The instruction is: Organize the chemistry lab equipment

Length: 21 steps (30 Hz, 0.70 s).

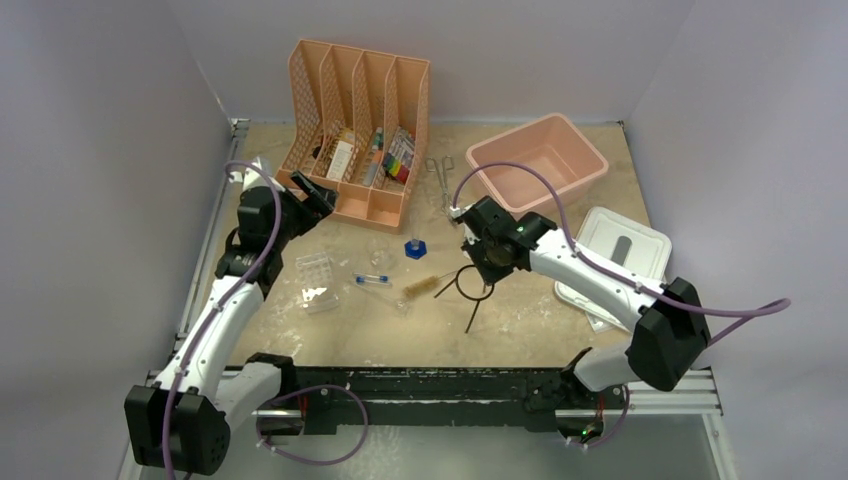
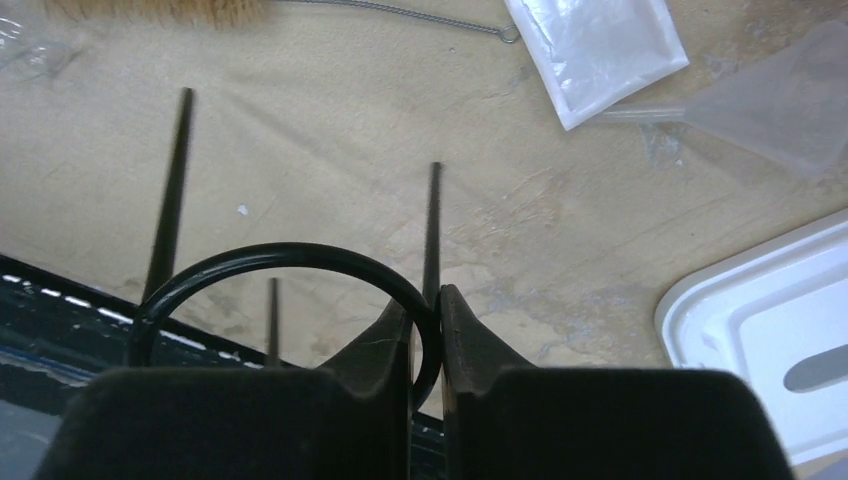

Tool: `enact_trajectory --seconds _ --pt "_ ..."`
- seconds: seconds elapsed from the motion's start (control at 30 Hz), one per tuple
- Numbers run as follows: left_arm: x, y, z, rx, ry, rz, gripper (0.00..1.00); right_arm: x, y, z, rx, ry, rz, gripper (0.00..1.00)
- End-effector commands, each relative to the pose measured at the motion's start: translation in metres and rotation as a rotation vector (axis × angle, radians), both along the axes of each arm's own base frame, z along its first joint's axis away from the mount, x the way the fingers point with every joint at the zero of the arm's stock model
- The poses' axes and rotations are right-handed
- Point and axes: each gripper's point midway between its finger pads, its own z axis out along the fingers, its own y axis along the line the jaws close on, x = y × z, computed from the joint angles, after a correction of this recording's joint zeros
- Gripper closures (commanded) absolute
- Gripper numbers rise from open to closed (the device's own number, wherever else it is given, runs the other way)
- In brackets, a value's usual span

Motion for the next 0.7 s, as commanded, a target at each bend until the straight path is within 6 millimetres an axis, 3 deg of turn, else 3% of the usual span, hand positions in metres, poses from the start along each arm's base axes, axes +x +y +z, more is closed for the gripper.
enact_trajectory --seconds 0.0,0.17,0.3,0.43,0.67 --pt "0.01 -0.001 0.028 -0.03 -0.087 0.002 0.18 0.002 0.004 0.015 0.044 -0.066 0.048 0.93" --pt "0.014 -0.002 0.027 -0.042 -0.086 0.008 0.18 0.002 0.009 0.032 0.101 -0.115 0.076 1.0" --pt "0.015 -0.002 0.028 -0.046 -0.088 0.011 0.18 0.008 0.014 0.063 0.17 -0.193 0.082 1.0" --pt "0.013 0.002 0.032 -0.04 -0.098 0.029 0.18 0.015 0.021 0.112 0.284 -0.318 0.059 1.0" --pt "0.01 0.011 0.042 -0.019 -0.124 0.069 0.19 0.073 0.012 0.217 0.322 -0.712 -0.062 1.0"
